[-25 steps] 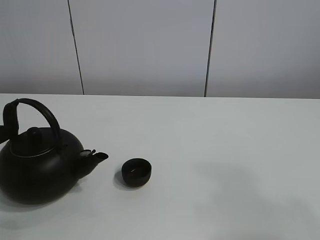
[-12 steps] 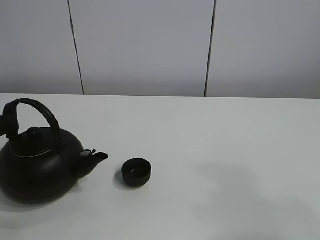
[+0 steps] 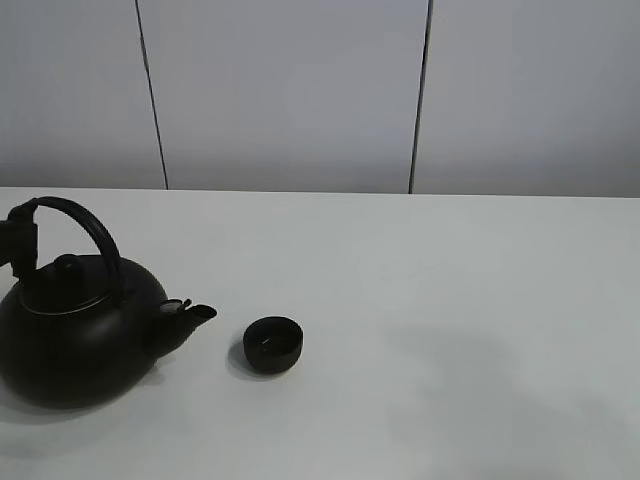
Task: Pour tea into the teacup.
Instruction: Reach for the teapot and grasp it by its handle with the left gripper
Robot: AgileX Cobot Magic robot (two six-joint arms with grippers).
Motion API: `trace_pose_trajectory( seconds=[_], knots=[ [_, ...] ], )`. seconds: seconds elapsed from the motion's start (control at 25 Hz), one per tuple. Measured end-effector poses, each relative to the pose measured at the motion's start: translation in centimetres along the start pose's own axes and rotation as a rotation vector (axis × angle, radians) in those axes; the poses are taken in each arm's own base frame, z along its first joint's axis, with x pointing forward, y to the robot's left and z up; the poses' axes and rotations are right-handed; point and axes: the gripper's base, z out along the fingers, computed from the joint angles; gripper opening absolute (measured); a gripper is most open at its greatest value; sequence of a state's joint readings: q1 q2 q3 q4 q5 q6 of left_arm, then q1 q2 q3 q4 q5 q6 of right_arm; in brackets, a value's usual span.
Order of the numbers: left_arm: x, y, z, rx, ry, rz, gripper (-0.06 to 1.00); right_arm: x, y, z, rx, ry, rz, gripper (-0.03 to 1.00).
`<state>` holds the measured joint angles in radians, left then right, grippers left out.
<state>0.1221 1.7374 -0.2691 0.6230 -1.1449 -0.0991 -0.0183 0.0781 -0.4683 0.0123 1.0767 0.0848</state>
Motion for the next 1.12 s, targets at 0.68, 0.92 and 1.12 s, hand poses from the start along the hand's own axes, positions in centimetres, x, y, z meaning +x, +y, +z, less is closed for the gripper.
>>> trace_pose_trajectory(
  seconds=[0.68, 0.92, 1.12],
  knots=[
    [1.4, 0.3, 1.5, 0.056, 0.045, -0.069, 0.42, 0.0, 0.0, 0.0, 0.000, 0.001, 0.000, 0.52],
    [1.7, 0.4, 1.6, 0.038, 0.054, -0.080, 0.42, 0.0, 0.0, 0.0, 0.000, 0.001, 0.000, 0.52],
    [1.4, 0.9, 2.0, 0.021, 0.037, -0.076, 0.42, 0.0, 0.0, 0.0, 0.000, 0.001, 0.000, 0.52]
  ],
)
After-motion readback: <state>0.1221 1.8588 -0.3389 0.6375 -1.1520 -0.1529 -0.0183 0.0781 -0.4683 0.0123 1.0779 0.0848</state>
